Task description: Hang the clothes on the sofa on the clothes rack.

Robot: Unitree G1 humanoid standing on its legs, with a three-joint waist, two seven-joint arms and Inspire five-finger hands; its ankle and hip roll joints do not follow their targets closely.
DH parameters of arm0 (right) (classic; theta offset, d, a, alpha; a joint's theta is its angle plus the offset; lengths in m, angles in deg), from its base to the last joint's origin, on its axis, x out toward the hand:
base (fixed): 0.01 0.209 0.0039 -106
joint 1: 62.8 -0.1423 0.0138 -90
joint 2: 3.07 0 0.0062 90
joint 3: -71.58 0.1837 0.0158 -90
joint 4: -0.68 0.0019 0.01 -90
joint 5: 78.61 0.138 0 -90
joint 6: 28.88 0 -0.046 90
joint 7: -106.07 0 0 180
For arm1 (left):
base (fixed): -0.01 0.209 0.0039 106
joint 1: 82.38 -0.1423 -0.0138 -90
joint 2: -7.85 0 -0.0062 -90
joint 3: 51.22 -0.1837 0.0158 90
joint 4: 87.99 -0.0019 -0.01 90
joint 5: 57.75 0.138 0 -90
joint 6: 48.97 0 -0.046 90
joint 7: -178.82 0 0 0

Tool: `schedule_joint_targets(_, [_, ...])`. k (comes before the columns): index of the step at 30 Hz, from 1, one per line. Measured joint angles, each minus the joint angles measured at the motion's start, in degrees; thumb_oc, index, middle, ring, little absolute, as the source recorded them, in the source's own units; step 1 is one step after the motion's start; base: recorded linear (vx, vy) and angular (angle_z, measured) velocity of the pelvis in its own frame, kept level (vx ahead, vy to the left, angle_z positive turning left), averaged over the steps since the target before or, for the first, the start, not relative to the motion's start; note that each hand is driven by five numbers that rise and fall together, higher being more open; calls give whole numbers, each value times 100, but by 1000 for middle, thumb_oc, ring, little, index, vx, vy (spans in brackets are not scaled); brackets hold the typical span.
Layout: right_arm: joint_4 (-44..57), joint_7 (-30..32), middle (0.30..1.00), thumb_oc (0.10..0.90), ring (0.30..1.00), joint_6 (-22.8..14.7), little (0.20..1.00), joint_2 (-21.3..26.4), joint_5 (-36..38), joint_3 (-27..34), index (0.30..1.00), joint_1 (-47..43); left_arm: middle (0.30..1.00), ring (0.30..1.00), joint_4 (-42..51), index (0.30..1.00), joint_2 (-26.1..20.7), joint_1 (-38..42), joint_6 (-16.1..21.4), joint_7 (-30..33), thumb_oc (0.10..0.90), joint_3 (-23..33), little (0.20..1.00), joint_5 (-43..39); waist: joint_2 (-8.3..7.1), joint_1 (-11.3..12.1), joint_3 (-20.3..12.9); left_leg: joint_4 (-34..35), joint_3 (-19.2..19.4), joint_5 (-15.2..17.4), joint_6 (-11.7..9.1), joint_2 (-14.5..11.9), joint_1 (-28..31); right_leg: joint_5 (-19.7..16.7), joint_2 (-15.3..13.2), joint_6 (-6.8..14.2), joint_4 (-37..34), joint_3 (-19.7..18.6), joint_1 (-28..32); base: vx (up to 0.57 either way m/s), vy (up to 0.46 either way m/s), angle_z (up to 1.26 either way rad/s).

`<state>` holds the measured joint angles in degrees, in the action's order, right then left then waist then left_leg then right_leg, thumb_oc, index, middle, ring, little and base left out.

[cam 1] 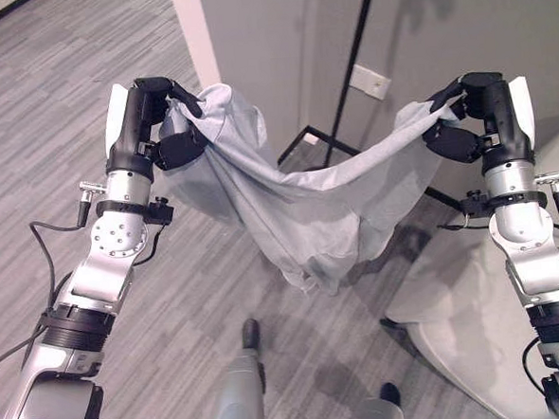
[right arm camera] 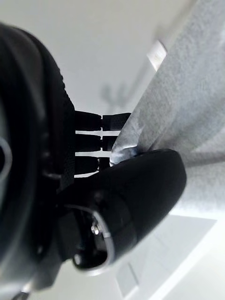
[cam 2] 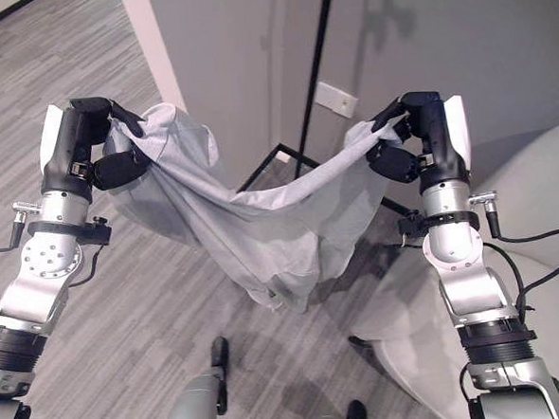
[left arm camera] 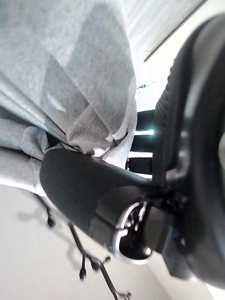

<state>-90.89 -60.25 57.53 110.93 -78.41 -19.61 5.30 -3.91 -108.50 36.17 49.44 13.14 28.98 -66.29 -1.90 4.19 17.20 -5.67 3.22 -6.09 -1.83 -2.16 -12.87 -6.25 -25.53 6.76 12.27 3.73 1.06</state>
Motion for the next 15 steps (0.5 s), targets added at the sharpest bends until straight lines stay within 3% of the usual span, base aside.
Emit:
schedule_joint_targets(1, [36,-16,300,400,300,0,300,34,-3,-28,300,-4,300,300,0,300,-4,0,0,0,400,2,300,-1,13,36,-6,89,21,-35,-25,9,105,-14,-81,48,310,-40,-96,132,246,14])
schedule_joint_targets(2, [62,-14,300,400,300,-13,300,36,-11,-27,300,-11,300,300,4,300,-27,5,1,-3,400,3,300,0,15,14,-6,192,5,17,107,92,240,-31,-65,71,623,-153,-221,234,303,13])
schedule_joint_targets(4, [78,6,300,400,300,-58,300,70,-124,13,300,-91,300,300,90,300,-123,1,1,22,400,37,300,-1,52,31,-6,463,-35,-11,195,172,593,0,90,36,1174,-297,-319,282,282,9])
schedule_joint_targets(5, [99,12,300,400,300,-65,300,86,-158,46,300,-170,300,300,181,300,-84,-17,11,53,400,183,300,0,164,67,32,667,-30,68,347,105,780,563,295,194,1319,13,-650,232,73,-9])
schedule_joint_targets(6, [111,12,300,400,300,-65,300,85,-163,59,300,-182,300,300,182,300,-74,-11,8,64,400,211,300,-1,211,27,59,740,2,27,298,65,870,708,396,158,1219,219,-700,236,73,-30])
schedule_joint_targets(7, [123,12,300,400,300,-68,300,93,-167,80,300,-188,300,300,181,300,-60,-20,-4,49,400,258,300,3,317,0,118,889,66,35,290,-19,1087,862,622,132,578,692,-772,182,-26,-10])
schedule_joint_targets(9, [104,22,300,400,300,-48,300,108,-165,121,300,-161,300,300,191,300,-41,-21,2,24,400,286,300,26,370,-221,127,998,24,44,299,-44,1274,682,970,51,-540,891,-804,257,-75,5])
schedule_joint_targets(10, [102,26,300,400,300,-49,300,108,-166,144,300,-163,300,300,212,300,-25,-54,4,12,400,362,300,48,354,-227,127,1077,139,86,246,-56,1449,345,1074,82,-1279,1150,-785,239,-109,3])
schedule_joint_targets(11, [99,32,300,400,300,-49,300,121,-166,178,300,-162,300,300,213,300,-26,-68,4,12,400,400,300,55,316,-267,128,1076,135,175,152,-37,1559,-108,1162,21,-1686,1120,-769,164,-105,2])
schedule_joint_targets(12, [61,45,300,400,300,-50,300,121,-167,191,300,-161,300,300,218,300,-35,-89,4,11,400,418,300,67,228,-308,105,1078,79,281,27,30,1666,-605,1211,15,-1732,1000,-743,179,-131,16])
schedule_joint_targets(13, [-22,55,300,400,300,-51,300,158,-170,184,300,-182,300,300,274,300,30,-191,17,35,400,482,300,119,135,-297,81,1078,52,419,-127,66,1845,-671,1239,-60,-1739,913,-618,200,-170,-17])
schedule_joint_targets(15, [-140,79,300,400,300,-45,300,262,-172,193,300,-251,300,300,609,300,90,-457,25,33,400,636,300,234,321,-181,39,1091,208,467,-192,-197,1901,-655,1579,-166,-1751,703,-638,216,-213,-42])
